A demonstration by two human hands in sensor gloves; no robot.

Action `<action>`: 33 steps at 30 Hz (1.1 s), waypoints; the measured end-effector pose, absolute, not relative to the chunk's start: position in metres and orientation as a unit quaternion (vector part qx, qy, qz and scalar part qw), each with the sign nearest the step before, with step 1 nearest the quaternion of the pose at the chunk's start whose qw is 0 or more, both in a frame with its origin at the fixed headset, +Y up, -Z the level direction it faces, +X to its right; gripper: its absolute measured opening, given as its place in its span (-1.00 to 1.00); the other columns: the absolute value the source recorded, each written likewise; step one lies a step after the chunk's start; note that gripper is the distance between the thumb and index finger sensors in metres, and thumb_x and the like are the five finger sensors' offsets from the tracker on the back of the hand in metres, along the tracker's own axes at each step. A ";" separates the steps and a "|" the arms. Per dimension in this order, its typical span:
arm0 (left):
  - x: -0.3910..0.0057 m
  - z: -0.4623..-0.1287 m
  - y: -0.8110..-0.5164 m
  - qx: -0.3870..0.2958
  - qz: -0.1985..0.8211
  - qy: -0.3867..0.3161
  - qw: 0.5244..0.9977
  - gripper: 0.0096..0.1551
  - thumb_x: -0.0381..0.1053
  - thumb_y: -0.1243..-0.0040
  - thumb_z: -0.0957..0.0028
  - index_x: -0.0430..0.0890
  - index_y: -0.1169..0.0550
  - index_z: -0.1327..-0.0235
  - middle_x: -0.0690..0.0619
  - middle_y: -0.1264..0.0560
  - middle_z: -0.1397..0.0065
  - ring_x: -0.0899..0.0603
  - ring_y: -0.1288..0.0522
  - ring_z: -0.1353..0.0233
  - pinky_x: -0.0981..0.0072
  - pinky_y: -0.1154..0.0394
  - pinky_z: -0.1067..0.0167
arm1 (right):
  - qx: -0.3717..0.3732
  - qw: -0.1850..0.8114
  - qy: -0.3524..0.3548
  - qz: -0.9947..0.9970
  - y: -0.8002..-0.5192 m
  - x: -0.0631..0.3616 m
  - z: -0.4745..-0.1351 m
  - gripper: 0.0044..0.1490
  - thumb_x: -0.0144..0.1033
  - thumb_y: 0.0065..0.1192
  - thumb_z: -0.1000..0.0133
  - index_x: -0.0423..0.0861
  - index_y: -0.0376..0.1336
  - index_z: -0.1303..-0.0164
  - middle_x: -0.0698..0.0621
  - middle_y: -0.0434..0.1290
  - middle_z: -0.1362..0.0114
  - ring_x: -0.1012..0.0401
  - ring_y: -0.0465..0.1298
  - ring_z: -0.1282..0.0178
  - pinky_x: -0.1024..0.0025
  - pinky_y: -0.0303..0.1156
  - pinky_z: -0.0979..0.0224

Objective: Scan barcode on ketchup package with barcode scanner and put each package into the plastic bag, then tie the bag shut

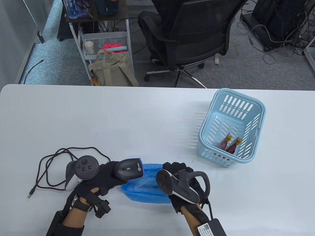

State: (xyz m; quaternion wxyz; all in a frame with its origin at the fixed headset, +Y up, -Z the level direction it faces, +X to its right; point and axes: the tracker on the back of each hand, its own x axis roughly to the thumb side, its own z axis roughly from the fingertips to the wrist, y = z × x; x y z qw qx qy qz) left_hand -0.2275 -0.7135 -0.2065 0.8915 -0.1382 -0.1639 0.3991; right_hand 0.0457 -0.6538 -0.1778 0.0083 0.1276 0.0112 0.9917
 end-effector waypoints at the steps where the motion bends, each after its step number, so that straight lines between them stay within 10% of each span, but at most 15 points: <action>1: -0.228 -0.207 -0.713 -0.138 0.399 -0.163 0.891 -0.43 0.18 -0.43 0.07 0.05 -0.61 -0.21 0.05 -0.56 -0.30 -0.20 -0.64 -0.20 -0.14 -0.49 -0.27 | 0.128 0.006 0.012 0.992 -0.654 0.045 -0.178 -0.44 -0.37 0.35 -0.11 -0.20 0.34 -0.33 -0.21 0.52 -0.25 -0.06 0.54 -0.06 0.10 0.50 -0.07; 33: -0.229 -0.208 -0.714 -0.141 0.403 -0.158 0.891 -0.43 0.18 -0.43 0.07 0.05 -0.61 -0.21 0.05 -0.56 -0.31 -0.20 -0.64 -0.20 -0.14 -0.49 -0.27 | 0.116 0.066 0.036 0.990 -0.644 0.059 -0.181 -0.37 -0.22 0.32 -0.13 -0.15 0.29 -0.41 -0.21 0.47 -0.36 -0.10 0.52 -0.15 0.06 0.48 -0.14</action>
